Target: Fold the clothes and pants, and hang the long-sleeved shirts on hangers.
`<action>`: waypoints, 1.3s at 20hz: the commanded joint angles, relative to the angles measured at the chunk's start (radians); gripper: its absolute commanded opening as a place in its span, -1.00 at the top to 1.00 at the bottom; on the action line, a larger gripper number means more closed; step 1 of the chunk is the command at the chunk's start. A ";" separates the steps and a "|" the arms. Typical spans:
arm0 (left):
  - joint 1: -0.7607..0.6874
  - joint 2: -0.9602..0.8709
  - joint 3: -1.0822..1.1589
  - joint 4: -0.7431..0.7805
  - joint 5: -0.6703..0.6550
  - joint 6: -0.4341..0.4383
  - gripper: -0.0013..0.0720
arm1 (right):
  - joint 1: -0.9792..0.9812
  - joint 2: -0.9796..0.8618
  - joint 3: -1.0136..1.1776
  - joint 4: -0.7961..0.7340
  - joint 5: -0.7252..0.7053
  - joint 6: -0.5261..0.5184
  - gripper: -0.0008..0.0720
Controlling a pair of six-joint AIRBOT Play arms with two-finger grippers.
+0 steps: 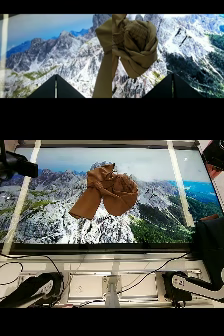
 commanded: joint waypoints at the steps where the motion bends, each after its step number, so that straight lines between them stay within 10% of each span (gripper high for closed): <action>1: 0.000 -0.024 -0.001 -0.003 0.000 0.000 0.92 | 0.000 0.000 0.000 0.000 0.000 0.000 0.87; 15: 0.000 -0.237 -0.002 -0.229 0.000 0.000 0.92 | 0.000 0.000 0.000 0.001 -0.005 0.002 0.87; 19: -0.007 -0.275 -0.001 -0.261 0.009 0.001 0.30 | 0.000 0.000 0.000 0.001 -0.098 0.002 0.87; 26: -0.007 -0.268 -0.001 -0.261 0.053 0.000 0.30 | 0.000 -0.002 -0.026 0.264 -0.261 -0.006 0.87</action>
